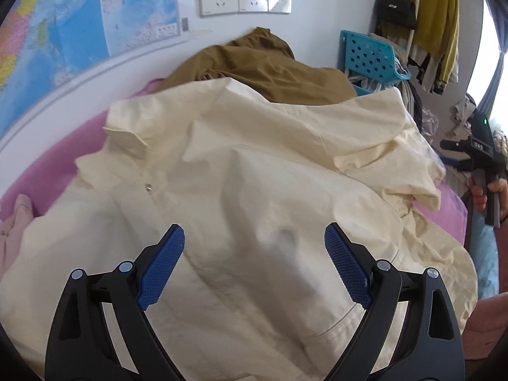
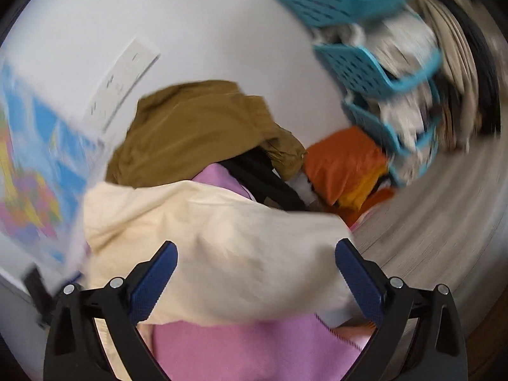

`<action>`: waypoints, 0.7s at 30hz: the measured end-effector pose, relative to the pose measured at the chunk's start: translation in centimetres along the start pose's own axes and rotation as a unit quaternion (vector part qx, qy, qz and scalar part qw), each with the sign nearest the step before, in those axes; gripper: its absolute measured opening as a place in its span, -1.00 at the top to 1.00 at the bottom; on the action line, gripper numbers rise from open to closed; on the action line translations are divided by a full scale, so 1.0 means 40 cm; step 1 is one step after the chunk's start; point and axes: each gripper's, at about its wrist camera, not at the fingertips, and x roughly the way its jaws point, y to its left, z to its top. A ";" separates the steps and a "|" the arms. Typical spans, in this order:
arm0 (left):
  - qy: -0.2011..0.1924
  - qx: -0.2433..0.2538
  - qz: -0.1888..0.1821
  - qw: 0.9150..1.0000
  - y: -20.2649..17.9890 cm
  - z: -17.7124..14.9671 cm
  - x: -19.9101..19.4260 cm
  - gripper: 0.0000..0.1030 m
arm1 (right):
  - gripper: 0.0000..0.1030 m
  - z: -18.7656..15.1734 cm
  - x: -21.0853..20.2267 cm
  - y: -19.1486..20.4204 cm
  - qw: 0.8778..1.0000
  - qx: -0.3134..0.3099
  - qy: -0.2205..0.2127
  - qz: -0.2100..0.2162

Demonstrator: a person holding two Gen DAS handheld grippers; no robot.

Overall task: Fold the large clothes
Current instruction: 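Grasp the cream shirt collar with the right gripper and lift it up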

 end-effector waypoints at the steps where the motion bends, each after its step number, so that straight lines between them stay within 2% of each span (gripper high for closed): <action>1: 0.000 -0.002 -0.002 1.000 -0.003 0.001 0.003 -0.73 | -0.88 -0.007 0.002 -0.020 1.000 0.019 0.007 0.003; 4: -0.003 -0.007 -0.010 1.000 -0.017 0.009 0.010 -0.73 | -0.88 -0.036 0.033 -0.072 0.997 0.062 0.038 0.030; 8: -0.003 -0.007 -0.019 1.000 -0.035 0.017 0.014 -0.73 | -0.89 -0.048 0.076 -0.078 0.990 0.088 0.042 0.106; 10: -0.002 -0.009 -0.018 1.000 -0.041 0.019 0.019 -0.73 | -0.31 -0.043 0.081 -0.046 0.991 0.064 0.024 0.113; 11: -0.001 -0.010 -0.019 1.000 -0.041 0.020 0.019 -0.73 | 0.29 -0.036 0.077 -0.025 0.992 0.047 0.017 0.113; 12: -0.001 -0.012 -0.019 1.000 -0.040 0.020 0.019 -0.73 | 0.44 -0.027 0.067 -0.008 0.994 0.035 0.007 0.107; 15: -0.004 -0.018 -0.020 1.000 -0.038 0.020 0.014 -0.73 | 0.60 0.018 -0.016 0.066 0.993 -0.009 -0.048 0.111; 17: -0.007 -0.020 -0.020 1.000 -0.037 0.026 0.012 -0.73 | 0.66 0.057 -0.105 0.118 0.988 -0.036 -0.102 0.108; 20: -0.013 -0.023 -0.026 0.999 -0.041 0.048 0.014 -0.73 | 0.86 0.116 -0.213 0.183 0.981 -0.063 -0.163 0.087; 21: -0.016 -0.023 -0.027 0.999 -0.046 0.062 0.018 -0.73 | 0.88 0.127 -0.228 0.198 0.979 -0.073 -0.170 0.081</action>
